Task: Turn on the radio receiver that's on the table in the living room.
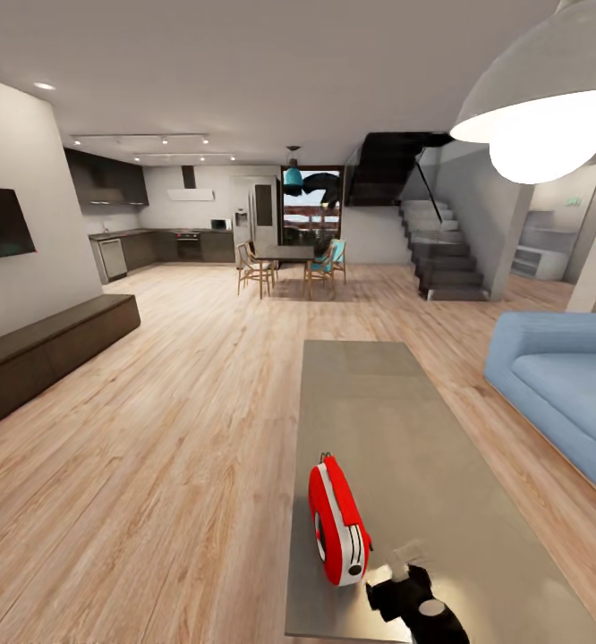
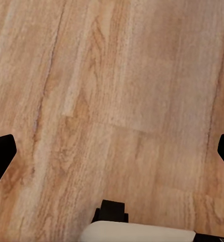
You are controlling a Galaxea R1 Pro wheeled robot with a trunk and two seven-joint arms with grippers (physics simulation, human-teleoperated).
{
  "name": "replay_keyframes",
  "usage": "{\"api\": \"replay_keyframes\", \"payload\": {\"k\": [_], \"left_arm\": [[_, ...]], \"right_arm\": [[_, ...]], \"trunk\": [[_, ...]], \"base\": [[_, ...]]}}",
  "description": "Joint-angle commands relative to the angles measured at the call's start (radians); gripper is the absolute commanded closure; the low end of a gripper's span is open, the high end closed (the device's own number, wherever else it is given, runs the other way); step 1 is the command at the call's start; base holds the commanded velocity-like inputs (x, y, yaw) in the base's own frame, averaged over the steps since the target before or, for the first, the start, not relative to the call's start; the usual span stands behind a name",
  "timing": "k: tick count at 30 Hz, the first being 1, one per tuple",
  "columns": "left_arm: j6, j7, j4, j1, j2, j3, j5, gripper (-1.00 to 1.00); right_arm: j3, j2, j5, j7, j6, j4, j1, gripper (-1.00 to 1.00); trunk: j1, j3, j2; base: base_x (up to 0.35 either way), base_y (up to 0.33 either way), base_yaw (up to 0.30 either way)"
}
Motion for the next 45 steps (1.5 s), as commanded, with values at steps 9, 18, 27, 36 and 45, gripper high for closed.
{"api": "replay_keyframes", "payload": {"k": [9,18,27,36,45], "left_arm": [[0.0,0.0,0.0,0.0,0.0,-0.001,-0.001,-1.0],[0.0,0.0,0.0,0.0,0.0,-0.001,-0.001,-1.0],[0.0,0.0,0.0,0.0,0.0,-0.001,0.0,-1.0],[-0.001,0.0,0.0,0.0,0.0,-0.001,0.0,-1.0],[-0.02,0.0,0.0,0.0,0.0,0.0,0.001,-1.0]], "right_arm": [[0.0,0.024,-0.001,0.174,0.226,-0.248,-0.01,-1.0],[-0.002,0.025,-0.088,0.279,0.288,-0.472,-0.013,-1.0],[-0.002,0.025,-0.105,0.285,0.328,-0.52,-0.129,-1.0],[-0.003,0.025,-0.109,0.283,0.501,-0.464,-0.345,-1.0],[0.0,0.028,-0.105,0.281,0.529,0.001,-0.564,-1.0]], "trunk": [[0.0,0.0,0.0],[0.0,0.0,0.0],[0.0,0.0,0.0],[0.0,0.0,0.0],[0.0,0.0,0.0]], "base": [[0.0,0.0,0.0],[0.0,0.0,0.0],[0.0,0.0,0.0],[0.0,0.0,0.0],[0.0,0.0,0.0]]}}
